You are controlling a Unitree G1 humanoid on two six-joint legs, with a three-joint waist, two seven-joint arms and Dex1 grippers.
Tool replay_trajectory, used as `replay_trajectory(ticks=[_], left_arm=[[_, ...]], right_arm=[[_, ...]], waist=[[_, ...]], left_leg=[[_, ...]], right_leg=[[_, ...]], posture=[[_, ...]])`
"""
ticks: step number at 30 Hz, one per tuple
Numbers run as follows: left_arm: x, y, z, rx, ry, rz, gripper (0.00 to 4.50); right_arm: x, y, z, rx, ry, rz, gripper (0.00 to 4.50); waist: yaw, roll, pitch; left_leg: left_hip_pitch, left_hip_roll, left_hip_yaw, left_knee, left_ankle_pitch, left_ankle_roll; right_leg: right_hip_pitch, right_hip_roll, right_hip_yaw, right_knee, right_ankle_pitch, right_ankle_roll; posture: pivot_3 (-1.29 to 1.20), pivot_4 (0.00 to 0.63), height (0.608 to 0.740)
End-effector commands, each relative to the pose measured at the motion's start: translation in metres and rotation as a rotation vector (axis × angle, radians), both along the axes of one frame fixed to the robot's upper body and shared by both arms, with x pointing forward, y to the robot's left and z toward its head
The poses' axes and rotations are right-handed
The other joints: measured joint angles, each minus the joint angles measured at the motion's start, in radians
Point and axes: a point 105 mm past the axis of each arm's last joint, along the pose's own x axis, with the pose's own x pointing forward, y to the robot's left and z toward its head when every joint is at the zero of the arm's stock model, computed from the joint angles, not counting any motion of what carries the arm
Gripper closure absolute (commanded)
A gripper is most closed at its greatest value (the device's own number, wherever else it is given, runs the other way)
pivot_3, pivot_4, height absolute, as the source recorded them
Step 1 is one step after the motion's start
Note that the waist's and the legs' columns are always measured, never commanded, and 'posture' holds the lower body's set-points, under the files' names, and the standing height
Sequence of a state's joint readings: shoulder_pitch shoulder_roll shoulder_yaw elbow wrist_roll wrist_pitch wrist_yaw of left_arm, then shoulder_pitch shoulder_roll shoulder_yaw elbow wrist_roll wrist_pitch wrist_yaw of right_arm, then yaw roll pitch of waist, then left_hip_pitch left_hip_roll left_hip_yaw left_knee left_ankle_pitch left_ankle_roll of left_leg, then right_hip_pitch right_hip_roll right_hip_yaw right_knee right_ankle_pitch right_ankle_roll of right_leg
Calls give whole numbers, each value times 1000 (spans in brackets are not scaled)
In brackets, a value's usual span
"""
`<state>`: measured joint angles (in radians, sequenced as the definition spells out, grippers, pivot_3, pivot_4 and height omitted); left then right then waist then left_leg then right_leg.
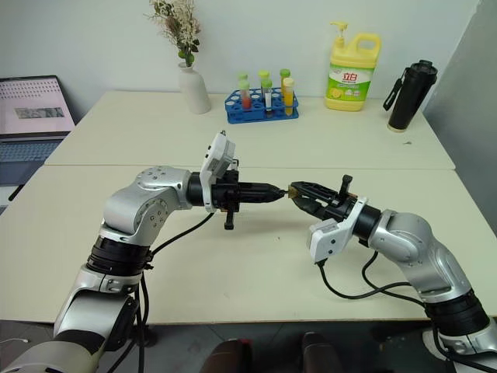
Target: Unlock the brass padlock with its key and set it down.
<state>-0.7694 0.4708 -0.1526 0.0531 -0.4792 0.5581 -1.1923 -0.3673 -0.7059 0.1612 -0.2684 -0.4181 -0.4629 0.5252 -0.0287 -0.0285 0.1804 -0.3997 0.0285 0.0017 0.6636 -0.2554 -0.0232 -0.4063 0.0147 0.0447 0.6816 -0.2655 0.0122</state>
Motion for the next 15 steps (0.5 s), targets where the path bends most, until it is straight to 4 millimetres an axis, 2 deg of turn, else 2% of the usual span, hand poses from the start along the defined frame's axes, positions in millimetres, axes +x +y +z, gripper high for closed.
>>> replay_trajectory(ticks=[1,5,15], left_arm=[[-6,-7,10,-2,-139,-40,4500],[-16,-8,5,36,-334,-92,4500],[-11,-16,7,65,-711,-100,4500]], right_arm=[[-9,6,7,14,-22,46,3576],[-8,4,8,31,-13,37,3576],[-7,4,10,47,-10,36,3576]], waist=[[0,0,0],[0,0,0],[2,0,0]], left_leg=[[0,0,0,0,0,0],[0,0,0,0,0,0],[0,0,1,0,0,0]], right_leg=[[0,0,0,0,0,0],[0,0,0,0,1,-1],[0,0,0,0,1,-1]], posture=[[0,150,740],[0,150,740],[0,150,740]])
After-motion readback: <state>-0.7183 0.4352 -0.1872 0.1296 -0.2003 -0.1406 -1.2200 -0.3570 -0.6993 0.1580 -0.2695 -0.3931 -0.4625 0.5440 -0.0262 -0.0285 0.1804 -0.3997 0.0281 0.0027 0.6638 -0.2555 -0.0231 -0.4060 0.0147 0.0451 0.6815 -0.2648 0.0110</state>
